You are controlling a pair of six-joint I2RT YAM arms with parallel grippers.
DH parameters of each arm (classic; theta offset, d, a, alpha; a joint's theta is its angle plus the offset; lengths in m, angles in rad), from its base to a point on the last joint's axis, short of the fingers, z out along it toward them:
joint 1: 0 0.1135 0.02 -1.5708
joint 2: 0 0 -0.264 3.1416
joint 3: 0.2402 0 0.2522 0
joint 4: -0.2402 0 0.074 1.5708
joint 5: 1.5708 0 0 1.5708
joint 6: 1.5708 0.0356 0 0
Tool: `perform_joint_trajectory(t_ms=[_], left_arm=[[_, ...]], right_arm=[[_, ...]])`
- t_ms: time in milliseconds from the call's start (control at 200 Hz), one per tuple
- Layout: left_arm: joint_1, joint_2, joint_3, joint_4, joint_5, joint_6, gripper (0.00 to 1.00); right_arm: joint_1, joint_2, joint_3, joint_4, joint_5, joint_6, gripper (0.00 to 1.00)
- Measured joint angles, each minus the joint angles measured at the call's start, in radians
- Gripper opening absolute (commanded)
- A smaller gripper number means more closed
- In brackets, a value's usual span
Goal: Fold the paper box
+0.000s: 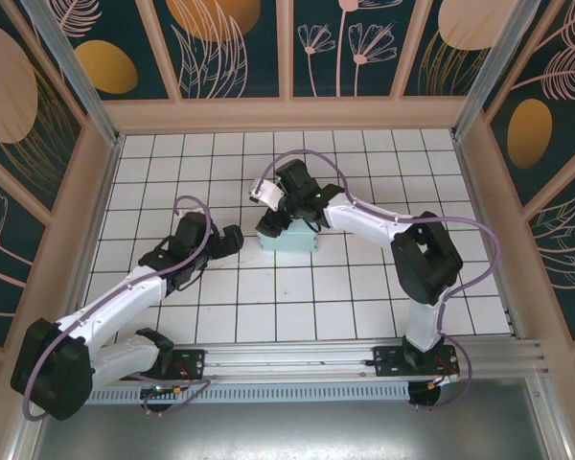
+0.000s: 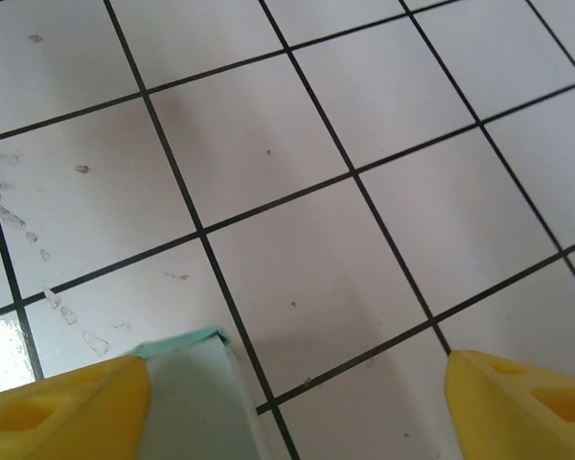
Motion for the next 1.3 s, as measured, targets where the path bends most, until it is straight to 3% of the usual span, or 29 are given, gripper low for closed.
perform_joint_trajectory(t_ms=[395,766,991,1151,1301], left_arm=[[0.002,-0.053,-0.039,-0.019,-0.007,0.000,0.99],[0.003,-0.052,-0.043,-0.019,-0.006,0.001,0.99],[0.003,-0.036,-0.047,-0.018,0.001,0.001,0.99],[0.003,-0.034,-0.047,-0.017,0.000,0.001,0.99],[0.003,-0.024,-0.047,-0.012,0.000,0.004,0.99]], right_arm=[[-0.006,0.033,0.067,-0.085,-0.024,-0.048,0.79],[-0.079,-0.089,-0.057,-0.039,-0.111,0.006,0.80],[-0.066,-0.080,-0.054,-0.134,-0.130,-0.051,0.78],[-0.061,-0.038,-0.037,-0.184,-0.119,-0.083,0.68],[-0.059,-0.014,-0.020,-0.217,-0.079,-0.110,0.50]])
